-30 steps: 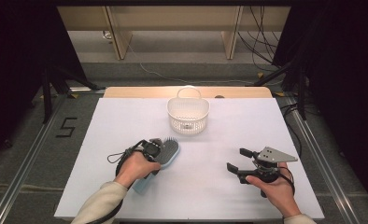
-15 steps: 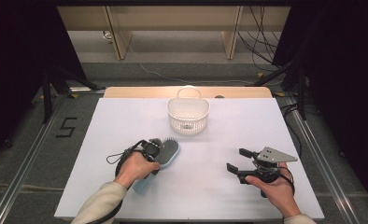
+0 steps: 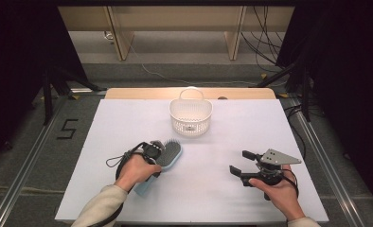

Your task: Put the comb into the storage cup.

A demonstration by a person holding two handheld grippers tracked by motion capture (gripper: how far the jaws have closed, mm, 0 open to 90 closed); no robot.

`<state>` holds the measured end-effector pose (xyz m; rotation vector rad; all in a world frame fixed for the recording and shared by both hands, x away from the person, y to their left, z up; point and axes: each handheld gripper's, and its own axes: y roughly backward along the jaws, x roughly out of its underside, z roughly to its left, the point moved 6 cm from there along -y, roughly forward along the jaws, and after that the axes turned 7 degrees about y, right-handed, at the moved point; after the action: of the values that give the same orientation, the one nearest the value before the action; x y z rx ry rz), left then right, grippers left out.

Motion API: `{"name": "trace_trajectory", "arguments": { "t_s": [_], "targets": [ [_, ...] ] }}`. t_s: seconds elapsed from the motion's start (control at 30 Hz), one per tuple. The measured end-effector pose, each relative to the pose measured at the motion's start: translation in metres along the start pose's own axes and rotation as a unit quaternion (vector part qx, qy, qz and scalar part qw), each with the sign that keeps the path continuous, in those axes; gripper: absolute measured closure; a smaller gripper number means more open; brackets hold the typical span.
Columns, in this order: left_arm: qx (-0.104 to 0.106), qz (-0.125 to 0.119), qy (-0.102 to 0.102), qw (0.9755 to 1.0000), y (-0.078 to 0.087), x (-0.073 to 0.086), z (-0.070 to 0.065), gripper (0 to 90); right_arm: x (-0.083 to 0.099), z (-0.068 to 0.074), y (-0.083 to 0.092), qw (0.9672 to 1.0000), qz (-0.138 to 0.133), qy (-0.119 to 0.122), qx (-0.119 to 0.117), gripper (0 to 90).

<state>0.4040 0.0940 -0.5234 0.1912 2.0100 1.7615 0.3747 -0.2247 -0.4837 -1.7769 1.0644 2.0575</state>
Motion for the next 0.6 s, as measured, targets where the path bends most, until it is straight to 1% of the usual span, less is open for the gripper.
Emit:
{"name": "trace_trajectory", "arguments": {
  "t_s": [0.23, 0.33, 0.43, 0.6],
  "targets": [
    [0.004, -0.011, -0.002, 0.9999, 0.0006, -0.0003, -0.0004, 70.0, 0.0003, -0.0003, 0.0001, 1.0000, 0.000, 0.000, 0.001, 20.1],
    [0.014, -0.015, 0.002, 0.9998, 0.0008, -0.0005, -0.0010, 69.9, 0.0009, -0.0003, -0.0003, 1.0000, 0.002, 0.000, -0.001, 20.1],
    [0.017, -0.017, 0.004, 0.9997, 0.0016, -0.0005, -0.0010, 70.0, 0.0007, -0.0001, -0.0001, 1.0000, 0.001, -0.001, -0.001, 20.1],
    [0.020, -0.031, 0.004, 0.9993, 0.0052, -0.0008, -0.0023, 69.9, 0.0013, -0.0006, -0.0001, 1.0000, 0.002, -0.001, -0.001, 20.2]
  ]
}}
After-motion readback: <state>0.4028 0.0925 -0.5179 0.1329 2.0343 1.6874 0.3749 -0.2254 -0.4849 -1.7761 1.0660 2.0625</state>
